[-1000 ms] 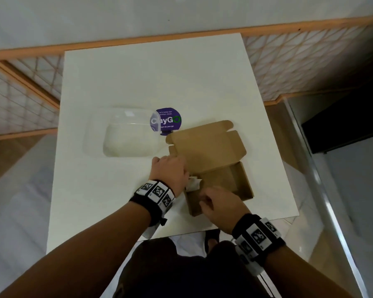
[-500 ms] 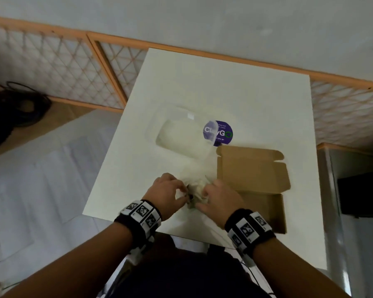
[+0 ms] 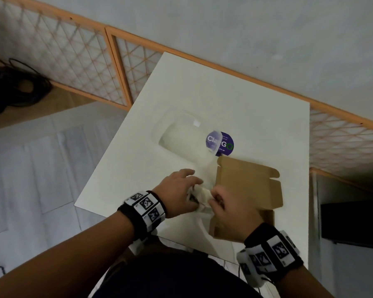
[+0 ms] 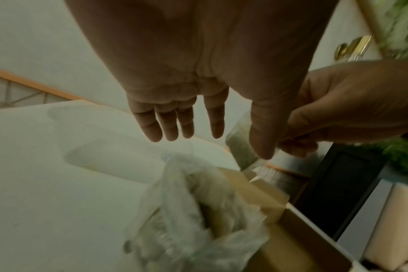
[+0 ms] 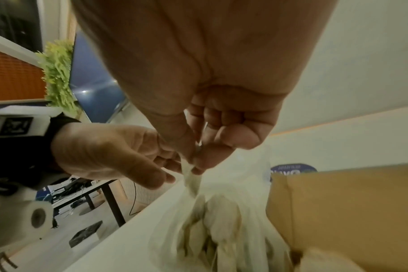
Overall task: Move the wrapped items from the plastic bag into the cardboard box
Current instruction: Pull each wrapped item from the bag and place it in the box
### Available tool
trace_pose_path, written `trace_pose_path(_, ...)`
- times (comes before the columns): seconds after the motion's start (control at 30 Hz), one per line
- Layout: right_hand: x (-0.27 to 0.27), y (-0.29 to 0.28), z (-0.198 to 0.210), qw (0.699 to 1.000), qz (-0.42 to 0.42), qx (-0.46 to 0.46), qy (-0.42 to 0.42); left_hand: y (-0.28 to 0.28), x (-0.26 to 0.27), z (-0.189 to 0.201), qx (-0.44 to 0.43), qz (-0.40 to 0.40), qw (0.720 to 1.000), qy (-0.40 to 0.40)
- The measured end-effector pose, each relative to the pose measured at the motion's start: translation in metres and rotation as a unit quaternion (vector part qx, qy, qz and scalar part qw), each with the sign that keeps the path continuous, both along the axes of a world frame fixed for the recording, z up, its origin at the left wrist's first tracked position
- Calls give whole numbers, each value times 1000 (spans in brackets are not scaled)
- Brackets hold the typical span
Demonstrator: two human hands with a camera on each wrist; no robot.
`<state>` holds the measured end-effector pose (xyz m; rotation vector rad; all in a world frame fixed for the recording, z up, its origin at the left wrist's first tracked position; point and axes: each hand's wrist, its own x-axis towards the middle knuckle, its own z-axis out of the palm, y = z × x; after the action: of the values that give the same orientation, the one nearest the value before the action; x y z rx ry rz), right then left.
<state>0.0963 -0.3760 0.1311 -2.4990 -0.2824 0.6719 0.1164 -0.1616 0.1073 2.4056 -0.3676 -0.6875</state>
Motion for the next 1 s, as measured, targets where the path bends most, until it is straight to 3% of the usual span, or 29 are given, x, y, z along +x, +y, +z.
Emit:
trace_pose_path(0.13,6,-3,14,999,32,15,-41,-9,3,16,-97,-10,995,2)
trace_pose_path(0.3,11,-1,19,996,2,52,-70,-3,8,16,-128,33,991,-9)
trace_pose_path(0.47,10,4,-10,997,6,-21,-69,30,0,7,-138,130,981,28)
trace_pose_path(0.6,9,16,-34,990,38,-129,-51,52,-9,4,-217,235,944,86)
trace_pose_path(0.9,13,37,-49,972,24,-223,-69,60,-19,2,-278,272,913,123)
trace_pose_path(1.0,15,33,-48,973,31,-207,-93,56,-17,5,-277,269,914,124)
